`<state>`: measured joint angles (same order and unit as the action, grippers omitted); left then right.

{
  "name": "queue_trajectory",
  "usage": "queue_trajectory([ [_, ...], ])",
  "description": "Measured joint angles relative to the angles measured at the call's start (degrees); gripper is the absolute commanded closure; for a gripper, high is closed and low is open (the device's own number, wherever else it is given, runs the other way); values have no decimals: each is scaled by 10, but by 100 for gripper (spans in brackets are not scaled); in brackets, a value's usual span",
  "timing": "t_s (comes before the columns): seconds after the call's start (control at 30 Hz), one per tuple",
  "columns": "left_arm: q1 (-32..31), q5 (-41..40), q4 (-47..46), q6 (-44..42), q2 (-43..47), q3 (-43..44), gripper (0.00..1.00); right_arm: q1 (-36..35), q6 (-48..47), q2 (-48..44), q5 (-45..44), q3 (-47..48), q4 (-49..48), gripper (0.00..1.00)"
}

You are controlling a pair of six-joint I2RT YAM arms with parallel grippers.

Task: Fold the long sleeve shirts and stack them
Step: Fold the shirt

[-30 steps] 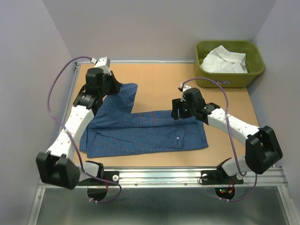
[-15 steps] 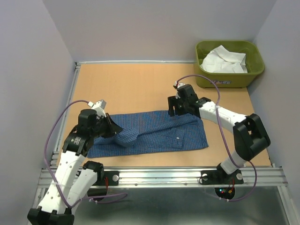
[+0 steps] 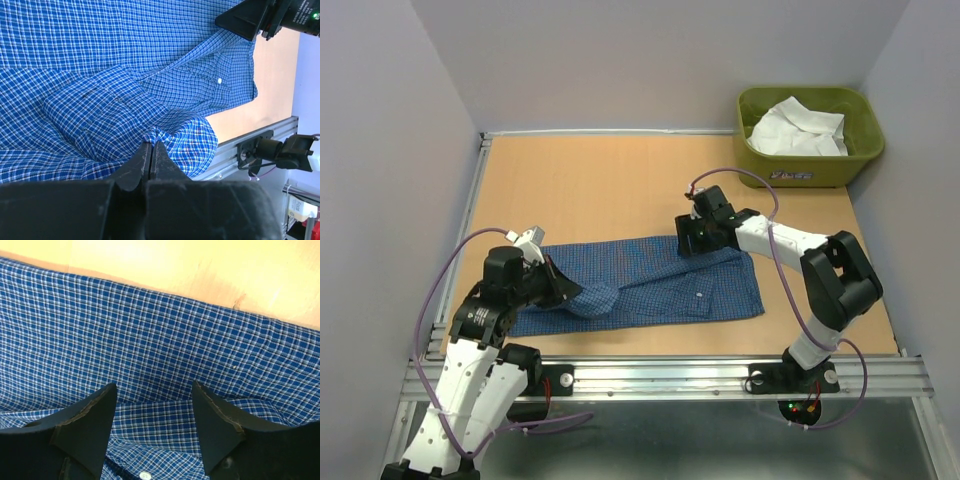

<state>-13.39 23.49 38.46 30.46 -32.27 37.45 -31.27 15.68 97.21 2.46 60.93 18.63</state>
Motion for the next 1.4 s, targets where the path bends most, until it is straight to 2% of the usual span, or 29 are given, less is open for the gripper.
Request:
queue_trajectory([
  [0.5,0,10,34,-6,32,0,100,-2,-24,6,5,0,56,38],
  [0.73,0,9,34,-6,31,-1,100,-7,-22,-43,8,-10,89,38],
  [1.1,0,9,34,-6,31,-4,100,-7,4,-99,9,-85,126,38],
  [1.4,0,10,34,-6,27,-4,100,-12,12,-115,-12,-54,175,37],
])
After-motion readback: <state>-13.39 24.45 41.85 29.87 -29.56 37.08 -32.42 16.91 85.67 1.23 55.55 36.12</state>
